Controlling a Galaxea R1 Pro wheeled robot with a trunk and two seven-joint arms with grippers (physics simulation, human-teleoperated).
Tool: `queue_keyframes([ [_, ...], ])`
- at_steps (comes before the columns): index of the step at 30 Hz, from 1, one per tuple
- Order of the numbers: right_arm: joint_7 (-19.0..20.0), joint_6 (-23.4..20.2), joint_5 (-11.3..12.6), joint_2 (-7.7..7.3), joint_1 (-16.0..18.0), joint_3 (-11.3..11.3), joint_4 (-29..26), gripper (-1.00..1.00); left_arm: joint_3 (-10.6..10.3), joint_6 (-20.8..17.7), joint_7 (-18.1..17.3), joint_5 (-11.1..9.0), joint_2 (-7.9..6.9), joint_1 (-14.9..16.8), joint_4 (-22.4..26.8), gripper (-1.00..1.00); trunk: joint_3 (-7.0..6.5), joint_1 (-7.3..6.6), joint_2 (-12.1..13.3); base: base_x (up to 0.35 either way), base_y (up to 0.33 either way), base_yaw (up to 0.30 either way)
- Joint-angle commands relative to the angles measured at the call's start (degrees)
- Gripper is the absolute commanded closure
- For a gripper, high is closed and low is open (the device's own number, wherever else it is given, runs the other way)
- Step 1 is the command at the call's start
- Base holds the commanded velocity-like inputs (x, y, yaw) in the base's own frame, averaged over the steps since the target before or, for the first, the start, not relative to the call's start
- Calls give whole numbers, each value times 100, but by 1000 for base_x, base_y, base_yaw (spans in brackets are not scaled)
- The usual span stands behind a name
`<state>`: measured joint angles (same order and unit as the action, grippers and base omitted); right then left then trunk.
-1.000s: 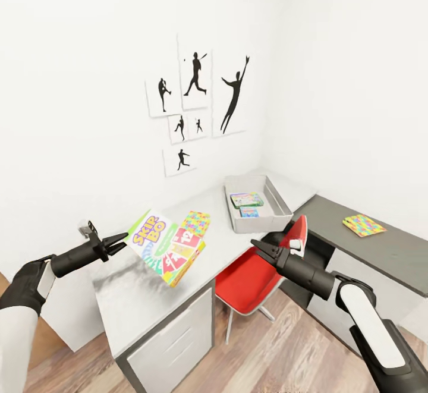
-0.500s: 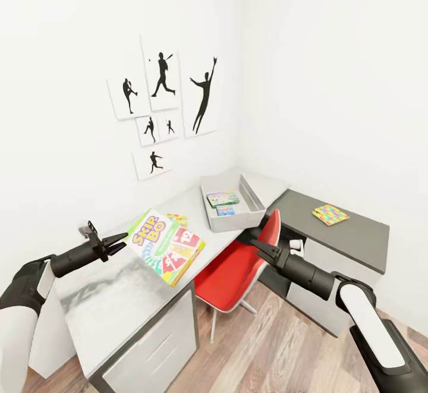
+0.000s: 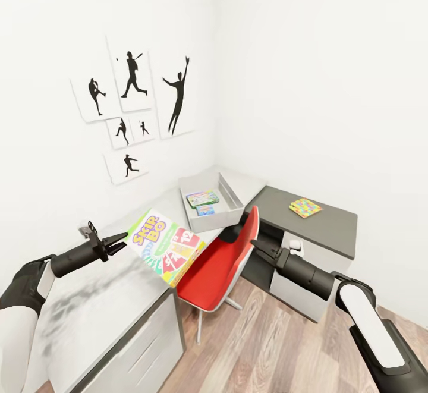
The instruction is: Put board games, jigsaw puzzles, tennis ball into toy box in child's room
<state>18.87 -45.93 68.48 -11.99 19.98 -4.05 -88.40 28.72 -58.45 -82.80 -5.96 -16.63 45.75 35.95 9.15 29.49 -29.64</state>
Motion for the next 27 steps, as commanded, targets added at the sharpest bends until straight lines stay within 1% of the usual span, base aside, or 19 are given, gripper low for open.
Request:
queue_keyframes([
  [1, 16, -10, -10, -1, 6, -4, 0, -100, 5, -57, -18, -1, -1, 5, 0, 100, 10, 2, -10, 0, 0, -55],
  [12, 16, -5, -15, -4, 6, 29, -2, -100, 12, -44, -17, -1, -30, -3, 0, 100, 10, 2, -10, 53, -46, -9],
  [16, 13, -4, -18, 1, 6, 28, -2, -100, 11, -43, -17, -1, -13, -4, 0, 100, 10, 2, -10, 33, -10, 0],
  [22, 12, -3, -23, 4, 6, 28, -2, -100, 11, -33, -17, -1, -8, -4, 0, 100, 10, 2, -10, 104, -30, 0],
  [27, 12, -3, -27, -2, 6, 29, -2, -100, 8, -27, -17, -1, -3, -4, 0, 100, 20, 2, -10, 139, -119, 11],
])
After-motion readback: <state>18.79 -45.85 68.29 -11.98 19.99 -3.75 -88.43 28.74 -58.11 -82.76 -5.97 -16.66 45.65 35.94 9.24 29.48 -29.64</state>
